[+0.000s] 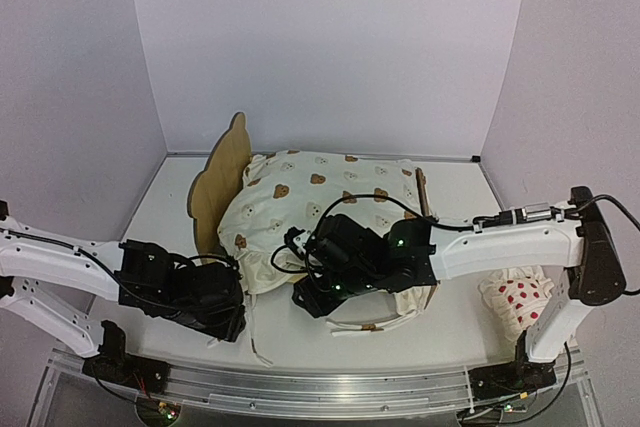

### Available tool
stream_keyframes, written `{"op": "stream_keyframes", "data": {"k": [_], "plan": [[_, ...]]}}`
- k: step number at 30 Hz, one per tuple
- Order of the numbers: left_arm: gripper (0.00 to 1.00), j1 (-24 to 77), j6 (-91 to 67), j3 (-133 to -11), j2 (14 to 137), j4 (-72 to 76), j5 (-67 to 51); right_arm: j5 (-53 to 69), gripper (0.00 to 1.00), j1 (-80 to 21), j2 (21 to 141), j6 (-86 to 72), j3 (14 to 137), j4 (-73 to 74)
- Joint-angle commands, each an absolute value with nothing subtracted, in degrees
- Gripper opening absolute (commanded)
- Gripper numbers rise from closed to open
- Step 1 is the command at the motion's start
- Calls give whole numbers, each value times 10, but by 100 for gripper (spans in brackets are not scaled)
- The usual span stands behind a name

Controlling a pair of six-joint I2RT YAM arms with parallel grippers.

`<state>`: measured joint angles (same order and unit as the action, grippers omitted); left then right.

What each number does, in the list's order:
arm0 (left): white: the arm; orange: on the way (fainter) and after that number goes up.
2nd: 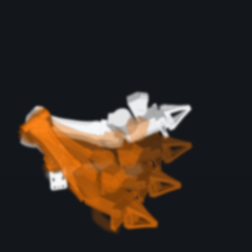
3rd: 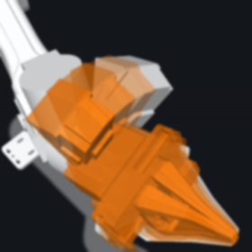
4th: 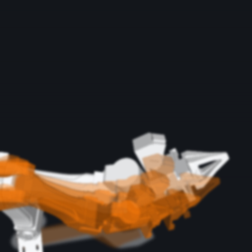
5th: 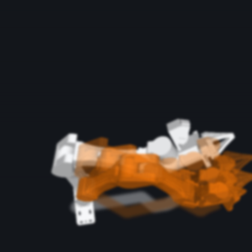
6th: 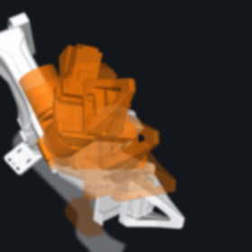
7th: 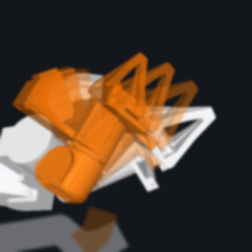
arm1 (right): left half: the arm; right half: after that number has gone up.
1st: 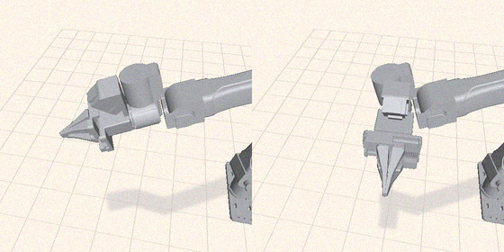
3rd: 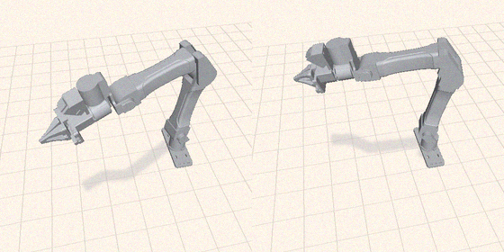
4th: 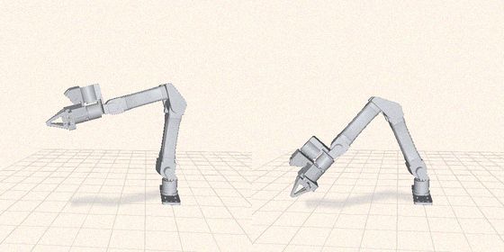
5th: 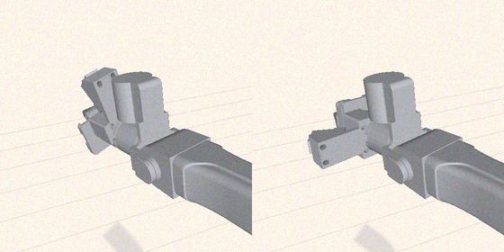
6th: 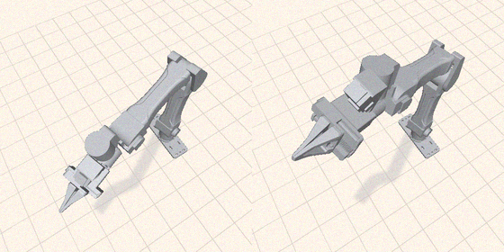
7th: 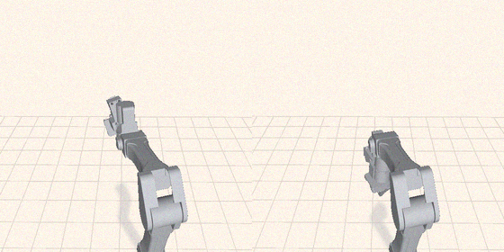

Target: Set up the pet bed

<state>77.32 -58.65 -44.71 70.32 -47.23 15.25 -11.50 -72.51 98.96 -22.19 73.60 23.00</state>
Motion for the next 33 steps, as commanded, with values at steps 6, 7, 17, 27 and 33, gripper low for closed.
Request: {"op": "stream_keyframes", "data": {"k": [6, 7, 17, 27, 33], "plan": [[55, 775, -650, -396, 705, -496, 160, -58, 54, -723, 1019, -232, 749, 192], [55, 774, -647, -392, 715, -487, 158, -54, 54, -723, 1022, -233, 751, 191], [45, 738, -613, -349, 776, -394, 138, -31, 52, -723, 1037, -244, 754, 189], [34, 730, -581, -343, 814, -346, 107, -31, 51, -723, 1044, -245, 757, 189], [24, 730, -580, -335, 801, -346, 102, -28, 51, -723, 1050, -245, 764, 189]]}}
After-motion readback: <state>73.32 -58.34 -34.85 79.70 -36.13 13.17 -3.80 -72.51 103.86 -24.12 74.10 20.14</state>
